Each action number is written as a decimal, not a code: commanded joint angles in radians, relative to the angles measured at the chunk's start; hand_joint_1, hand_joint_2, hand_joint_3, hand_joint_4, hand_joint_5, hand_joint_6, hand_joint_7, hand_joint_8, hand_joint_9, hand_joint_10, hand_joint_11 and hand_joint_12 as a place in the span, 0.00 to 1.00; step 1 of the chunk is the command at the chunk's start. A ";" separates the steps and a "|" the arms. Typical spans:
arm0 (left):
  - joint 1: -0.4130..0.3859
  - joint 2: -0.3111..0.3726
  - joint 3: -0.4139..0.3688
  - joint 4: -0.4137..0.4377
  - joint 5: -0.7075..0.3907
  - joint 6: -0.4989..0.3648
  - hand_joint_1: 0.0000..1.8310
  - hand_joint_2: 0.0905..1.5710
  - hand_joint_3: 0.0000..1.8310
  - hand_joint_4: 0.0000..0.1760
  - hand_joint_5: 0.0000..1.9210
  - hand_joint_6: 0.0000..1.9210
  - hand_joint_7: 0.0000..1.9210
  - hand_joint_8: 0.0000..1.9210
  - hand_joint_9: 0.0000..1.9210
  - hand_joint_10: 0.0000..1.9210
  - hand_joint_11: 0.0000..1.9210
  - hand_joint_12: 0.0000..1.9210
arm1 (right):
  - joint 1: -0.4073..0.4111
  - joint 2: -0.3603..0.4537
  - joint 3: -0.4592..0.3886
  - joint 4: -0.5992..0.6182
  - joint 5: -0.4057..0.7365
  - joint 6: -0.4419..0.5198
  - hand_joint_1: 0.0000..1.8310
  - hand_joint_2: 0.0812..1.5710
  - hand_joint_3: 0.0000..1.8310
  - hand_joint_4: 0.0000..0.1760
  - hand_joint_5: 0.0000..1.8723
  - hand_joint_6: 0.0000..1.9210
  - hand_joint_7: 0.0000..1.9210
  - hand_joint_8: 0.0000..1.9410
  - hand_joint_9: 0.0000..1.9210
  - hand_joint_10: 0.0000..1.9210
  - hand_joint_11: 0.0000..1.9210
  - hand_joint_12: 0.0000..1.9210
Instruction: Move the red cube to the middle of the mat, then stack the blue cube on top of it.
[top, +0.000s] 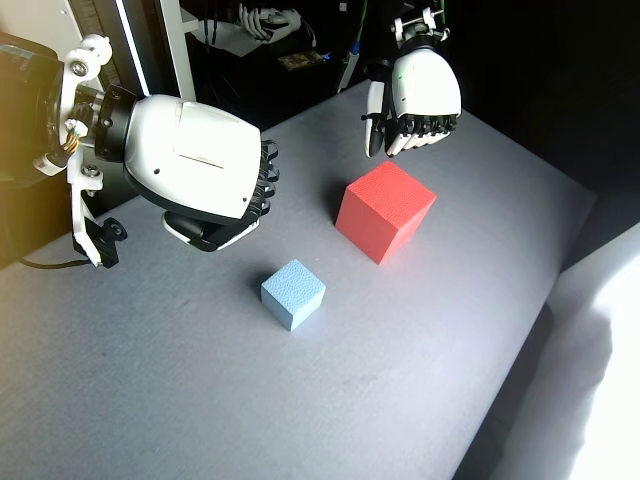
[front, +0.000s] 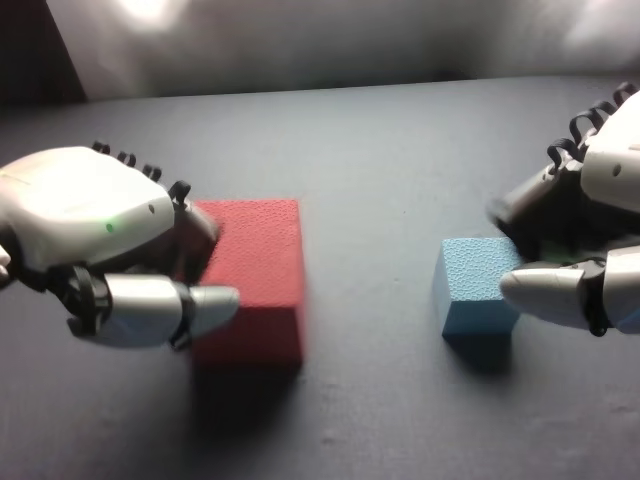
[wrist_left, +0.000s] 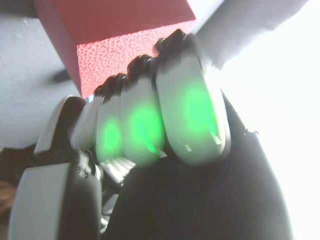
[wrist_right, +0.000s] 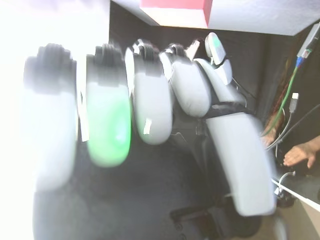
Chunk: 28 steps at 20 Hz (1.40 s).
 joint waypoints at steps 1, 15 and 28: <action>-0.008 0.003 0.004 -0.001 -0.092 -0.002 0.00 0.84 0.01 0.00 0.04 0.00 0.04 0.00 0.03 0.00 0.00 0.00 | 0.015 0.010 -0.001 0.011 0.107 0.002 0.00 0.80 0.01 0.00 0.10 0.00 0.09 0.00 0.08 0.00 0.00 0.17; -0.017 -0.002 -0.006 -0.035 -0.099 0.016 0.01 0.84 0.00 0.00 0.04 0.00 0.04 0.00 0.02 0.00 0.00 0.00 | 0.016 0.010 -0.001 0.011 0.106 0.002 0.00 0.80 0.00 0.00 0.08 0.00 0.07 0.00 0.06 0.00 0.00 0.12; -0.047 -0.064 -0.005 -0.215 -0.110 0.154 0.02 0.84 0.00 0.00 0.06 0.00 0.06 0.00 0.04 0.00 0.01 0.01 | 0.016 0.010 -0.001 0.011 0.107 0.002 0.00 0.81 0.00 0.00 0.11 0.00 0.09 0.00 0.08 0.00 0.00 0.19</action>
